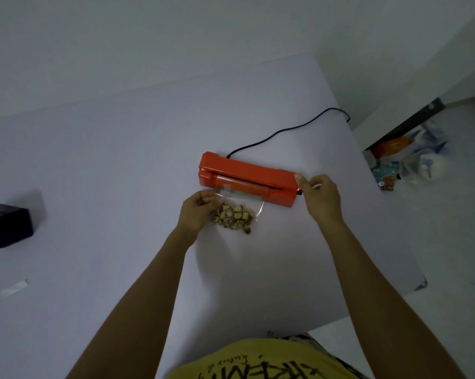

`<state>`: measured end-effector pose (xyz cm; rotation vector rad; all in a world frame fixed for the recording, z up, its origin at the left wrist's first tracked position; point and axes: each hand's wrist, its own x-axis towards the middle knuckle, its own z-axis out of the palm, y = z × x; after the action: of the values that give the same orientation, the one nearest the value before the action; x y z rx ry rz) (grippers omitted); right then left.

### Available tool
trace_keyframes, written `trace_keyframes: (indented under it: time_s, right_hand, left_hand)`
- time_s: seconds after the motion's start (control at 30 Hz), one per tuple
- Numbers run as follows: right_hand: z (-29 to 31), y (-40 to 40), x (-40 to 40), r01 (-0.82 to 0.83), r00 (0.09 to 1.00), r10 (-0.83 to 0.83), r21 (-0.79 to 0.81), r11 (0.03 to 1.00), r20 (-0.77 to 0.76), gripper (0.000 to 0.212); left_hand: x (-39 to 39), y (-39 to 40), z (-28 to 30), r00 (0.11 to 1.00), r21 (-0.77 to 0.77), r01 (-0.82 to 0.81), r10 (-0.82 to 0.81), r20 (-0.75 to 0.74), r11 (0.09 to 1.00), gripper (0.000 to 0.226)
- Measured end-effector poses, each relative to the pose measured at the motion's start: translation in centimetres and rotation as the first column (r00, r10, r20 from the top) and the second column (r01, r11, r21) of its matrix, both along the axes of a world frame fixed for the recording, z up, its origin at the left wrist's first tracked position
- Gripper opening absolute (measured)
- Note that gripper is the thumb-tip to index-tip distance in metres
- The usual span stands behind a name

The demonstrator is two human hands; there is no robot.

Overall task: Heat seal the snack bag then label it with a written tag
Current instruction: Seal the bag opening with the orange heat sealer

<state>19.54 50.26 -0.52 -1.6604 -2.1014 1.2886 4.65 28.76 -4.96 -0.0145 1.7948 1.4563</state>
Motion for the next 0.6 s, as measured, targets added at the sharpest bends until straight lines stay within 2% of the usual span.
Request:
trace_keyframes:
  time_s: [0.6]
  right_hand:
    - [0.76, -0.07, 0.04, 0.015, 1.000, -0.015, -0.026, 1.000, -0.022, 0.045]
  left_hand:
    - [0.00, 0.02, 0.10, 1.000, 0.010, -0.016, 0.016, 0.011, 1.000, 0.027]
